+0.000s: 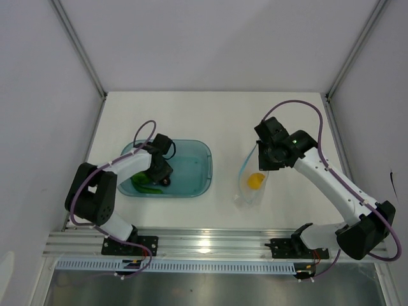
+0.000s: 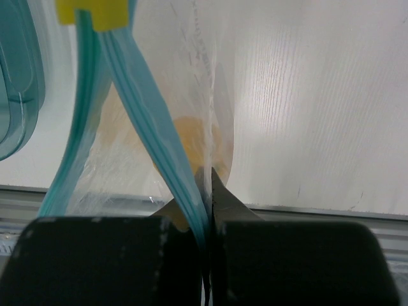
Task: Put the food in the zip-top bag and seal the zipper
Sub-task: Pick up the fake vegetable from the bin, then place the fake vegetable in the zipper food storage bag.
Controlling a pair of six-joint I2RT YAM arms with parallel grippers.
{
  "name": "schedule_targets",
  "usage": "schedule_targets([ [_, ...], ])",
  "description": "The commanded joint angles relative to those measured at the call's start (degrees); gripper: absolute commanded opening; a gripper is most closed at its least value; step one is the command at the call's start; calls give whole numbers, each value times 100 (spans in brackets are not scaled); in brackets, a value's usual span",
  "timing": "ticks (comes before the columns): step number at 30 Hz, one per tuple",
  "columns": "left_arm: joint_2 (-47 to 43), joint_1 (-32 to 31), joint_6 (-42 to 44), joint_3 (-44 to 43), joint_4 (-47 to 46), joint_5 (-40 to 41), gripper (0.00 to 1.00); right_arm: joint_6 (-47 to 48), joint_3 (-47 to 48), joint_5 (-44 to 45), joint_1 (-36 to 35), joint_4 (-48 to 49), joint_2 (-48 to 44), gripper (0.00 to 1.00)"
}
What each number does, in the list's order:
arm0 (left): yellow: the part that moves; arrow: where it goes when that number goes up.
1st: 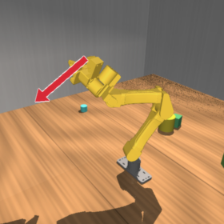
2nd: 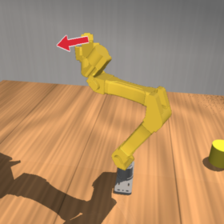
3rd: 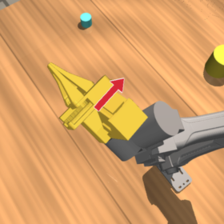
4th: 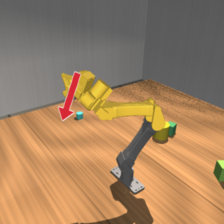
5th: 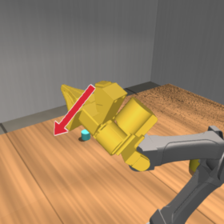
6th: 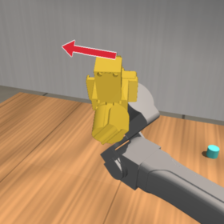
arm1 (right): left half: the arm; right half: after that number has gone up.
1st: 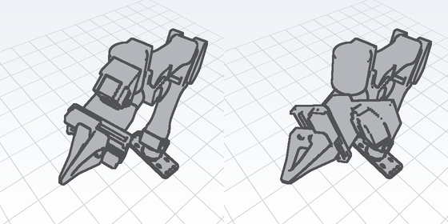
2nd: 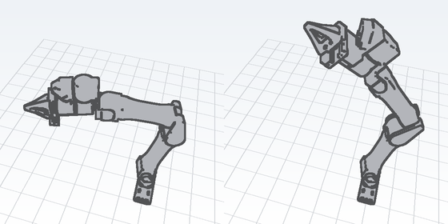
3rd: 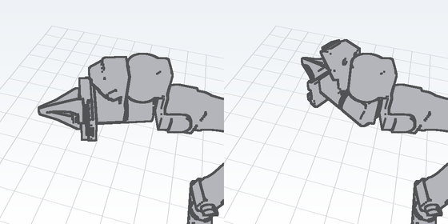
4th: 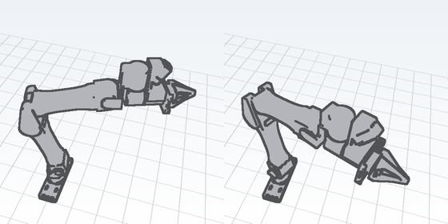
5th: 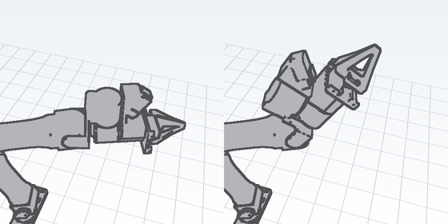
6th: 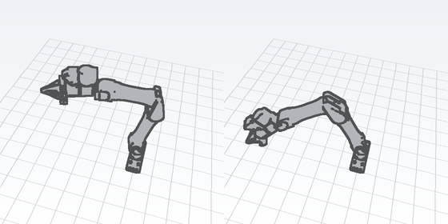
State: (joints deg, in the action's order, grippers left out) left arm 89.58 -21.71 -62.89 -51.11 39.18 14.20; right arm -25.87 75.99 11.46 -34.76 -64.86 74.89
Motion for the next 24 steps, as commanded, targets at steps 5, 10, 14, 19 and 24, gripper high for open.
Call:
schedule_targets([
  [5, -765, 1, 461, -57, -419, -127, 26, 20, -66, -21, 22, 158, -71, 0],
  [10, -1906, -219, 1260, -92, -797, -513, 17, 64, -31, 57, 40, 211, 78, 0],
  [14, -2585, -289, 1981, 66, -1534, -1899, 3, 152, 144, 277, 92, 202, 315, 0],
  [19, -2797, -465, 2615, 67, -2124, -4756, 1, 240, 416, 558, 110, 202, 605, 0],
  [24, -2867, -1236, 2879, -13, -1994, -5761, 1, 249, 514, 620, 93, 210, 667, 0],
])
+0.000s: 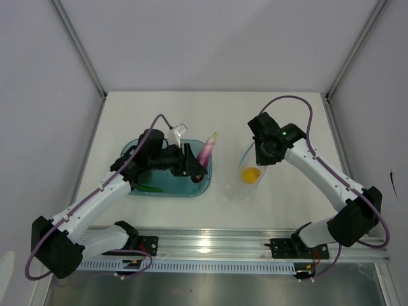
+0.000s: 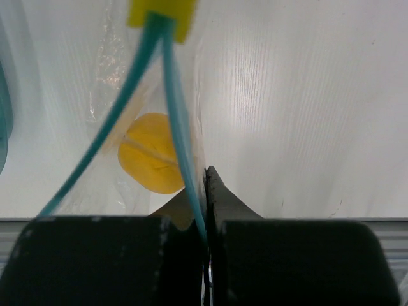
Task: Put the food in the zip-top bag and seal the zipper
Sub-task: Place the fake vegetable in the zipper food storage bag.
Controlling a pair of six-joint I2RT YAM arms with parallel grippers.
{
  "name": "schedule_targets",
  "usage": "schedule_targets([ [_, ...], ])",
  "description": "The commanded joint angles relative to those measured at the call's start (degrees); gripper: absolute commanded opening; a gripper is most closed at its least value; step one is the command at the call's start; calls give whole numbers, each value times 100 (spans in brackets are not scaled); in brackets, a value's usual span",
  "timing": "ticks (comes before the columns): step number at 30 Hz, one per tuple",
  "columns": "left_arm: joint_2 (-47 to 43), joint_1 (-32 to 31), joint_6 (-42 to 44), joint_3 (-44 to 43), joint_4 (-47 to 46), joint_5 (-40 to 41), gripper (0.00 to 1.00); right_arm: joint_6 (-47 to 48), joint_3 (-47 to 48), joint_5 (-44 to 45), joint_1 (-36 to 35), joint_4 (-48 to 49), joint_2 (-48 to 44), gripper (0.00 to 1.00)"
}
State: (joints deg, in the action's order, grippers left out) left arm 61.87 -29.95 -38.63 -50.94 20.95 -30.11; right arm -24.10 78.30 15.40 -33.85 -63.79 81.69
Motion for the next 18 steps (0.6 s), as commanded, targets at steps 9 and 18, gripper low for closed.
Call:
schedule_targets([
  [9, 97, -1486, -257, -302, -276, -1586, 1, -42, 299, 692, -122, 42, -48, 0],
  [18, 941, -1918, -1066, -742, 235, -1507, 0, -148, 344, 1440, -456, 130, -390, 0],
])
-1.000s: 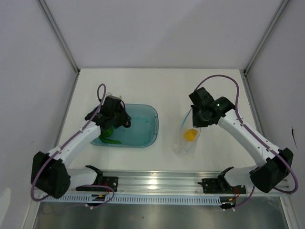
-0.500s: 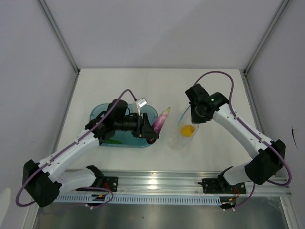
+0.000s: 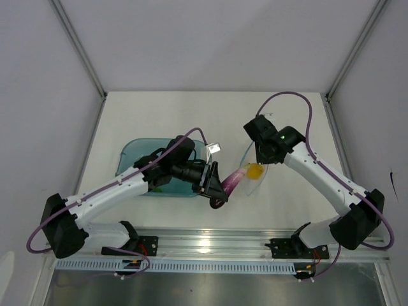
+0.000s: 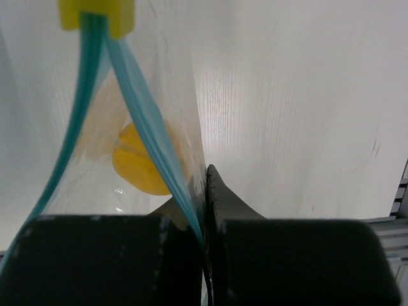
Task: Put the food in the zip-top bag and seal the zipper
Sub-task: Place the fake vegetable in the zipper food storage bag.
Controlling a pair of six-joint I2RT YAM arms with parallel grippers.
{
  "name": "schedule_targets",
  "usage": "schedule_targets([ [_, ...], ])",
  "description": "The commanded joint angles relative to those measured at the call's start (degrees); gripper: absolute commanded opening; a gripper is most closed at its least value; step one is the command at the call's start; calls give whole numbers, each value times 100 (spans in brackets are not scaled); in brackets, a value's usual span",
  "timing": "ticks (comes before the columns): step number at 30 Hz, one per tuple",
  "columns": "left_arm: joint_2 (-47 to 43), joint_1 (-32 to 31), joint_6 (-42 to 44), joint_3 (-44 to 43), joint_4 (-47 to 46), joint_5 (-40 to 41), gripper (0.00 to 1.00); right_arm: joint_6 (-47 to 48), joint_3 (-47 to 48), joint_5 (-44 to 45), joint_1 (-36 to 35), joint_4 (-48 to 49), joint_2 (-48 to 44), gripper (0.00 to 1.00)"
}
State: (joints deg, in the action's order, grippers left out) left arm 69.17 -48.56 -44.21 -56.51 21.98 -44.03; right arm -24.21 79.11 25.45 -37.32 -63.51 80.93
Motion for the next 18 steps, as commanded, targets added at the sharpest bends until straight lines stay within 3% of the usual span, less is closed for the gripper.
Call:
schedule_targets([
  [1, 264, -58, -623, -167, -51, -123, 1, -154, 263, 452, -178, 102, -358, 0],
  [9, 1142, -66, -1783, -369, -1115, -466, 1, -155, 201, 566, -513, 101, -604, 0],
  [15, 1477, -66, -3048, -387, -2554, -817, 1, -58, 26, 742, -916, 224, -815, 0],
  [18, 1573, -66, -3594, -299, -3083, -844, 6, -49, -149, 672, -1022, 303, -956, 0],
])
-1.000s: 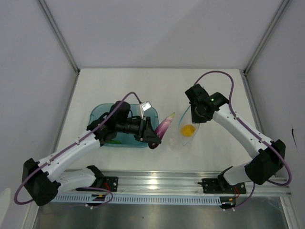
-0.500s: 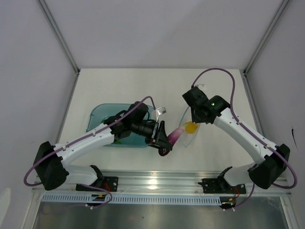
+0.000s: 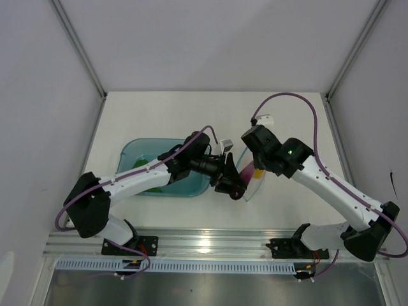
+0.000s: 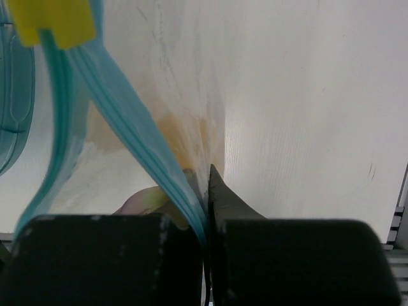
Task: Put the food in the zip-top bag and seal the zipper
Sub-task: Place the fake vegetable in the zipper food storage bag.
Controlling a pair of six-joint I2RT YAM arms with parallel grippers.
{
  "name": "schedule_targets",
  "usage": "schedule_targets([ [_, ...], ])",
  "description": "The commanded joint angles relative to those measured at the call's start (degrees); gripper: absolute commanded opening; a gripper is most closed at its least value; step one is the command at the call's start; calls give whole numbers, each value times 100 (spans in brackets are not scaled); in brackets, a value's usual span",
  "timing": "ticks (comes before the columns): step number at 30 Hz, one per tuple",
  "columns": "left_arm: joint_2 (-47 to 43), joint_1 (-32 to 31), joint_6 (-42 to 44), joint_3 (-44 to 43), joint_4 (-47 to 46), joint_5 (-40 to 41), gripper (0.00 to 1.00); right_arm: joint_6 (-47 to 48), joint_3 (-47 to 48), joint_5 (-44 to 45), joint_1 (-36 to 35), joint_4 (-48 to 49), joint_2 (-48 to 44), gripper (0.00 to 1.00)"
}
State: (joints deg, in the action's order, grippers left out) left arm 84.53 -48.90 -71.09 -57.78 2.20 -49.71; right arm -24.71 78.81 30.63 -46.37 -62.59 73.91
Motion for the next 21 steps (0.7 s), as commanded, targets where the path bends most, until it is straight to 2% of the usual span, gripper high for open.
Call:
schedule_targets([
  [1, 81, -31, -1002, -172, -1212, -267, 7, 1, -163, 127, -127, 229, -289, 0],
  [6, 90, -5, -1626, -164, -1327, 66, 16, -60, -260, 4, -188, 221, -395, 0],
  [9, 81, 4, -2451, 395, -2018, 242, 21, -87, -217, -49, -249, 221, -465, 0],
  [11, 55, 4, -3004, 592, -2633, 357, 32, -113, -182, -40, -276, 194, -483, 0],
  [12, 46, 4, -3016, 636, -2558, 357, 37, -122, -164, -22, -285, 177, -500, 0],
  [15, -7, 4, -2613, 313, -1813, 462, 61, -131, -146, -22, -285, 159, -518, 0],
  [16, -24, 4, -2438, 259, -1645, 489, 82, -131, -137, -40, -285, 150, -518, 0],
  [20, -112, 13, -1946, 100, -1371, 497, 99, -174, -85, -31, -276, 89, -430, 0],
  [21, -138, 4, -1709, -170, -1032, 489, 99, -175, -67, -40, -285, 63, -404, 0],
])
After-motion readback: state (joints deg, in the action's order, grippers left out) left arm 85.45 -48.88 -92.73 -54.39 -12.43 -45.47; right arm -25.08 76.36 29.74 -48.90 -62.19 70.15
